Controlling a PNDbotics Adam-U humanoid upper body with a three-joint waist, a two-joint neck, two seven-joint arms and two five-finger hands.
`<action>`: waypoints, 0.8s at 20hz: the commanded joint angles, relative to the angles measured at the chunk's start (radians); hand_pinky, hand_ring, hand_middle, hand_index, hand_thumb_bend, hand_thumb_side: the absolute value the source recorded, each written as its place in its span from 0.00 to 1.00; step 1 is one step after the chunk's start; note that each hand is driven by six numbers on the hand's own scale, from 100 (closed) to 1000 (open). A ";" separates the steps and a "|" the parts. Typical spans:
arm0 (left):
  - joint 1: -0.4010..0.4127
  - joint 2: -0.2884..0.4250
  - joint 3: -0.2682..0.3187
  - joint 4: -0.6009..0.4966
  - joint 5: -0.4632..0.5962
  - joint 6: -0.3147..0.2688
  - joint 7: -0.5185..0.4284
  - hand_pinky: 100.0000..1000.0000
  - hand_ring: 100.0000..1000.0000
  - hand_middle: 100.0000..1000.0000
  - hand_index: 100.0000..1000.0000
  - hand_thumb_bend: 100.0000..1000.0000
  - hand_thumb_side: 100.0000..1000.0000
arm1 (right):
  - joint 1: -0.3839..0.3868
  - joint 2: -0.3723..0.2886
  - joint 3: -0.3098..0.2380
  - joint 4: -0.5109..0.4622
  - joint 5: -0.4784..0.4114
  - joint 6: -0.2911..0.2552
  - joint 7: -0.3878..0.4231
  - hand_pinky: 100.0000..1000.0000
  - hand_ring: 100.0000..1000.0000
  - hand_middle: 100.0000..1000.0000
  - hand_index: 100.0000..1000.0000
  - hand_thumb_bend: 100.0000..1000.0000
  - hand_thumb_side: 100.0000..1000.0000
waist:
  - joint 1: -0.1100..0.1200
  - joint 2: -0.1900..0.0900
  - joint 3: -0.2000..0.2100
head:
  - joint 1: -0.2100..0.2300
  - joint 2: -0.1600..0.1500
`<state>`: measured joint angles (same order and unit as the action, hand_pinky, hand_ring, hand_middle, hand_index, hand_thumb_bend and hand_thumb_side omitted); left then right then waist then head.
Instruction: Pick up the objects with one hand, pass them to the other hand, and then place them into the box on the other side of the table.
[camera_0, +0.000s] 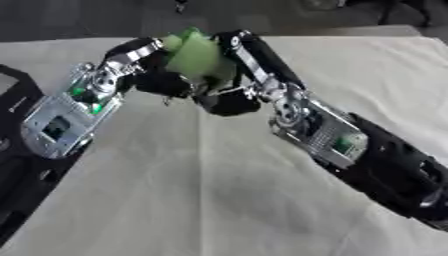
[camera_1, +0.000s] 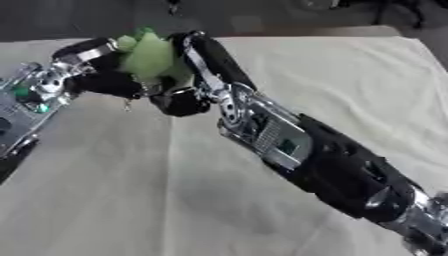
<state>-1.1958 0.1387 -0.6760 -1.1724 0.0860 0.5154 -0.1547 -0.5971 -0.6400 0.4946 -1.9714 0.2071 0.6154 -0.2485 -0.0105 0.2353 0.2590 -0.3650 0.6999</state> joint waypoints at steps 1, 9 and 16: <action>-0.012 0.021 0.012 0.022 0.036 0.012 0.040 0.83 0.52 0.47 0.30 0.00 0.14 | -0.008 -0.001 0.002 -0.029 0.008 -0.003 0.013 0.36 0.50 0.46 0.57 0.39 0.00 | 0.007 -0.002 -0.003 | 0.004 -0.009; -0.003 0.035 0.007 0.030 0.106 0.015 0.079 0.82 0.49 0.42 0.30 0.00 0.10 | 0.004 -0.008 -0.006 -0.029 0.087 0.019 0.069 0.49 0.64 0.67 0.77 0.66 0.15 | 0.007 -0.004 -0.006 | 0.009 -0.004; 0.006 0.048 0.007 0.025 0.147 0.012 0.077 0.81 0.47 0.38 0.27 0.00 0.07 | 0.005 -0.008 -0.013 -0.029 0.141 0.053 0.078 0.54 0.73 0.77 0.86 0.62 0.30 | 0.007 -0.006 -0.013 | 0.015 -0.001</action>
<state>-1.1750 0.1661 -0.6802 -1.1366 0.2230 0.5310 -0.0804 -0.5802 -0.6381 0.4945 -1.9792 0.3327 0.6609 -0.1705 -0.0105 0.2353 0.2468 -0.3538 0.7011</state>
